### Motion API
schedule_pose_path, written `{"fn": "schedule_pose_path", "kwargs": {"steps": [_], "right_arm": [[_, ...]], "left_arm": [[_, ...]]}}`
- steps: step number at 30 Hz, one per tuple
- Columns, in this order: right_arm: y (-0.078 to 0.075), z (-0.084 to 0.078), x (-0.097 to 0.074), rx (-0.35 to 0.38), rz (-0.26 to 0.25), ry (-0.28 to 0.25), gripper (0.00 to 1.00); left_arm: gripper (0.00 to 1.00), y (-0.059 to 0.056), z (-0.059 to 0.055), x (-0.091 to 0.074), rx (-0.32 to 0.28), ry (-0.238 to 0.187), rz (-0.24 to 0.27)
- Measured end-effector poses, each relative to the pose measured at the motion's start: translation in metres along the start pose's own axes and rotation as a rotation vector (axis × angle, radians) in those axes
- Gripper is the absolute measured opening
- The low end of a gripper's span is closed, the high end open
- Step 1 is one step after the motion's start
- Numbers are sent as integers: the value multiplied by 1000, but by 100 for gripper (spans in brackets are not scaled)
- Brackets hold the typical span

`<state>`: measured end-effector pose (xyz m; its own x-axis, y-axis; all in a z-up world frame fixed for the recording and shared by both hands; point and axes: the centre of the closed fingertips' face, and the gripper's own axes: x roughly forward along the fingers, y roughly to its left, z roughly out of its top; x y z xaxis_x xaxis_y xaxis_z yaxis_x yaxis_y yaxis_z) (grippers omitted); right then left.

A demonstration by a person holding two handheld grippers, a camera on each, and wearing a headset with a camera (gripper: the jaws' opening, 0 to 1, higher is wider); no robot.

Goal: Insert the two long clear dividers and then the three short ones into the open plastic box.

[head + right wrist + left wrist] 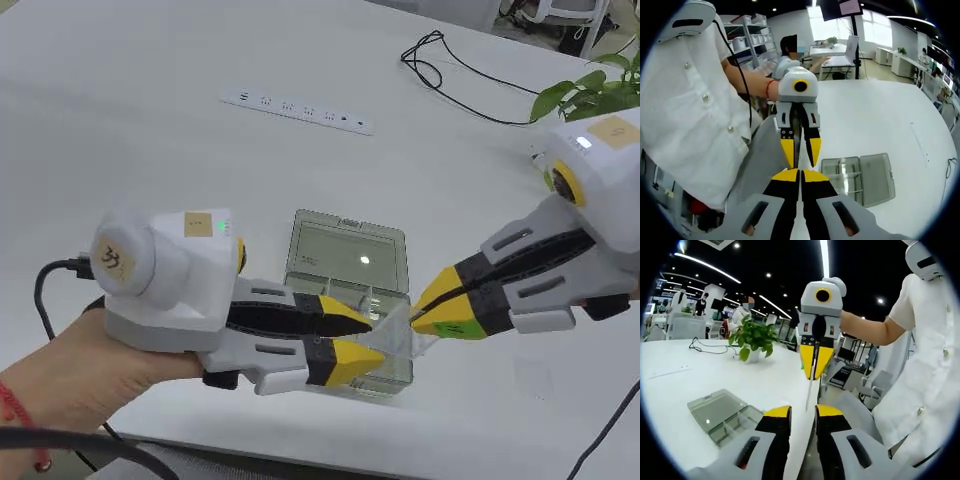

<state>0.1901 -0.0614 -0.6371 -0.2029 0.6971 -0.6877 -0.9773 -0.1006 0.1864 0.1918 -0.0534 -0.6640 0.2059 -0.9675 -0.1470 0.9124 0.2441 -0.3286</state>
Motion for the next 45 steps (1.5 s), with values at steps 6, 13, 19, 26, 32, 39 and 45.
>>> {"fn": "schedule_pose_path", "kwargs": {"steps": [6,13,19,26,32,39,45], "right_arm": [[-6,-2,-3,4,-23,0,3],[-14,-4,-5,9,-48,2,3],[-27,-7,-4,13,-77,2,3],[-45,-13,1,21,-106,1,3],[-62,-20,5,25,-129,-2,3],[-71,-25,17,20,-140,-1,3],[-87,-37,29,32,-155,-26,3]], "left_arm": [[25,10,-2,-10,-14,-1,48],[34,21,-5,-22,-20,1,100],[43,28,-6,-28,-23,-5,130],[52,36,-12,-35,-27,3,156],[64,45,-21,-39,-26,23,173],[76,52,-29,-43,-21,54,190],[85,58,-35,-45,-23,76,199]]}}
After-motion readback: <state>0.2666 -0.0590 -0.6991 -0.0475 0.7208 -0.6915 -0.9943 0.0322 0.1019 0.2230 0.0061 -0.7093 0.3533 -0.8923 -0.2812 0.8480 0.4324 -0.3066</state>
